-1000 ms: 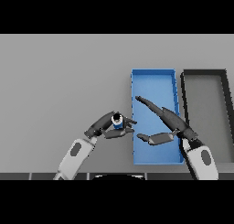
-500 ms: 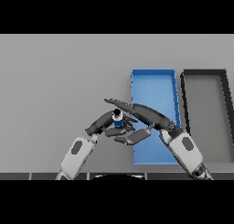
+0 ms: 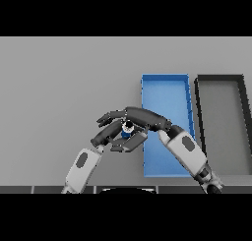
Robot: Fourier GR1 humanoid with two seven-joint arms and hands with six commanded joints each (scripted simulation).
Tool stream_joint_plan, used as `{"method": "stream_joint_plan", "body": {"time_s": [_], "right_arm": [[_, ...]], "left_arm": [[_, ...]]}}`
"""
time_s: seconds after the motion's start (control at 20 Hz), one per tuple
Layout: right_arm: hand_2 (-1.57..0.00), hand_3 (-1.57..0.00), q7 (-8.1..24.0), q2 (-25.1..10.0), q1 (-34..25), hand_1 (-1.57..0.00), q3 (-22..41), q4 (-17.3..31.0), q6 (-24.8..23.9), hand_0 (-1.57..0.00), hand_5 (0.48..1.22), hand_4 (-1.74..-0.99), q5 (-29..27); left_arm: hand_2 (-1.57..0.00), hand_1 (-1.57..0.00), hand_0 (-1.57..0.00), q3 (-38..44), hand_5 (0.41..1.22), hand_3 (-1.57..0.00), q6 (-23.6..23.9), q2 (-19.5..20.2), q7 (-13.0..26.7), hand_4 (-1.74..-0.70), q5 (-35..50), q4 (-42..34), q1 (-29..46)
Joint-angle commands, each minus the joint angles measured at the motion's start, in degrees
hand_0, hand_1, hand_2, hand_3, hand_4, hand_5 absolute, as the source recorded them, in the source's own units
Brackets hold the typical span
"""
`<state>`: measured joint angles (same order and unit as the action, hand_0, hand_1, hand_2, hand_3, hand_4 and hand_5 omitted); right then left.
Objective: Pick up the blue pipe and place it into the blue bin.
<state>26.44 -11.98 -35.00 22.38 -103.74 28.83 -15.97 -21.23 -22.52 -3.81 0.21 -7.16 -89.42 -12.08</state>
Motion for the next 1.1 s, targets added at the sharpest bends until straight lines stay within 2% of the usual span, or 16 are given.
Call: {"method": "stream_joint_plan", "body": {"time_s": [0.0, 0.05, 0.15, 0.2, 0.25, 0.3, 0.45, 0.5, 0.6, 0.65, 0.75, 0.85, 0.9, 0.95, 1.0, 1.05], "right_arm": [[-0.74, -0.6, -1.1, 0.8, 0.2, -0.7, 0.5, 0.6, 0.0, -0.7, 0.5, -1.406, 0.2], [-0.91, -0.76, -1.2, 0.9, -0.2, -0.88, 0.4, 0.7, -0.3, -0.88, 0.518, -1.467, 0.2], [-1.15, -0.95, -0.2, 1.9, 0.5, -1.13, 1.5, 0.2, -0.6, -1.13, 0.596, -1.551, -1.0], [-1.23, -1.02, -1.7, 2.5, 0.4, -1.22, 1.4, 0.7, -1.6, -1.22, 0.65, -1.581, -1.2], [-1.3, -1.1, -2.7, 2.4, 0.9, -1.29, 1.5, 0.7, -1.6, -1.29, 0.765, -1.606, -1.4], [-1.35, -1.19, -4.6, 2.0, 1.3, -1.34, 1.8, 0.7, -1.8, -1.34, 0.856, -1.628, -1.4], [-1.46, -1.36, -5.4, 1.0, 0.4, -1.45, 3.0, 0.4, -3.2, -1.45, 1.034, -1.68, -1.8], [-1.48, -1.4, -7.6, 0.9, 0.8, -1.48, 3.8, -0.1, -3.8, -1.48, 1.071, -1.692, -1.2], [-1.51, -1.46, -8.0, 0.2, 0.4, -1.51, 4.2, 0.0, -3.9, -1.51, 1.125, -1.71, -0.4], [-1.53, -1.48, -10.1, 0.5, 1.0, -1.52, 4.3, 0.3, -4.3, -1.52, 1.144, -1.716, -0.3], [-1.54, -1.52, -10.3, 0.8, 1.3, -1.54, 4.3, 0.1, -6.1, -1.54, 1.172, -1.725, -0.3], [-1.55, -1.54, -10.9, 0.5, 1.2, -1.55, 4.2, -0.3, -7.4, -1.55, 1.19, -1.731, -0.7], [-1.56, -1.54, -11.5, 0.8, 1.3, -1.56, 5.3, -0.3, -8.1, -1.56, 1.196, -1.733, 0.2], [-1.56, -1.55, -11.9, 0.2, 0.7, -1.56, 5.0, 0.0, -8.1, -1.56, 1.201, -1.734, -0.4], [-1.56, -1.55, -11.3, -0.3, 0.7, -1.56, 5.3, -0.4, -8.0, -1.56, 1.205, -1.736, -0.6], [-1.56, -1.56, -8.9, -0.3, 0.7, -1.56, 5.6, -0.9, -8.1, -1.56, 1.208, -1.737, -0.6]], "left_arm": [[-1.57, -1.57, -1.57, -0.2, 1.221, -1.57, -0.1, 0.1, 1.2, -1.59, 0.3, -0.9, -0.1], [-1.57, -1.57, -1.57, -0.5, 1.221, -1.57, 0.1, 0.1, 1.7, -1.62, 0.2, -1.8, 0.3], [-1.57, -1.57, -1.57, -0.9, 1.221, -1.51, 0.5, -0.1, 0.3, -1.66, 0.2, -1.3, 1.4], [-1.57, -1.57, -1.57, -0.4, 1.221, -1.52, 0.1, -0.8, 0.5, -1.68, 1.3, -0.9, 0.8], [-1.57, -1.57, -1.57, -0.5, 1.221, -1.53, -0.3, -1.0, -0.2, -1.69, 2.0, -0.9, 1.7], [-1.57, -1.57, -1.57, 0.2, 1.221, -1.5, -0.6, -1.5, 0.7, -1.7, 2.4, -0.3, 0.7], [-1.57, -1.57, -1.57, 0.5, 1.221, -1.44, -1.7, -1.5, 0.1, -1.72, 3.3, -0.4, 0.6], [-1.57, -1.57, -1.57, 0.7, 1.221, -1.44, -1.8, -1.7, 0.9, -1.72, 3.1, -0.8, 0.3], [-1.57, -1.57, -1.57, 1.0, 1.221, -1.43, -1.9, -1.4, 0.8, -1.73, 2.3, -0.7, 0.4], [-1.57, -1.57, -1.57, 0.9, 1.221, -1.43, -1.6, -1.7, 1.3, -1.73, 1.7, -0.9, 0.3], [-1.57, -1.57, -1.57, 0.8, 1.221, -1.42, -1.5, -1.4, 1.5, -1.73, 1.2, -1.6, 0.8], [-1.57, -1.57, -1.57, 1.4, 1.221, -1.45, -0.3, -0.8, -0.7, -1.72, -0.8, -1.8, 0.2], [-1.29, -1.34, -1.46, 1.0, 1.221, -1.17, 0.5, -0.7, -1.5, -1.6, -2.2, -1.6, 0.3], [-1.03, -1.07, -1.17, 0.8, 1.221, -0.93, -0.6, -0.1, -1.7, -1.47, -2.0, -2.1, 1.0], [-0.83, -0.86, -0.94, 1.2, 1.221, -0.75, -2.4, 0.9, -2.9, -1.37, -2.3, -1.6, 0.9], [-0.66, -0.69, -0.75, 0.7, 1.221, -0.6, -3.4, 1.0, -1.4, -1.28, -3.5, -2.0, 1.2]]}}
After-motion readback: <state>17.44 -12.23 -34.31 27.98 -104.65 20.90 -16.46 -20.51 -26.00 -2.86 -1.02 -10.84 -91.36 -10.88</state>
